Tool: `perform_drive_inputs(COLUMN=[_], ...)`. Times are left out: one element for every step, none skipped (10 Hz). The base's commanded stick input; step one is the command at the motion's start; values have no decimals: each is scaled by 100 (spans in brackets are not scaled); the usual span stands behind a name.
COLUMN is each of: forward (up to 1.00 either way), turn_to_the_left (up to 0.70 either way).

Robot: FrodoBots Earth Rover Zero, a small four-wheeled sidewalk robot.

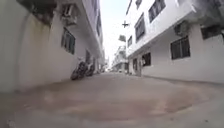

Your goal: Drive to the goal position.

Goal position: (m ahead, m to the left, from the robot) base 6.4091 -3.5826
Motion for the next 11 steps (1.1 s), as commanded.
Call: perform_drive_inputs(forward=[70,70,70,70,70,70,85,91,100,100,100], turn_to_the_left=[-34,-12,0,0,0,0,0,-16,-40,-40,0])
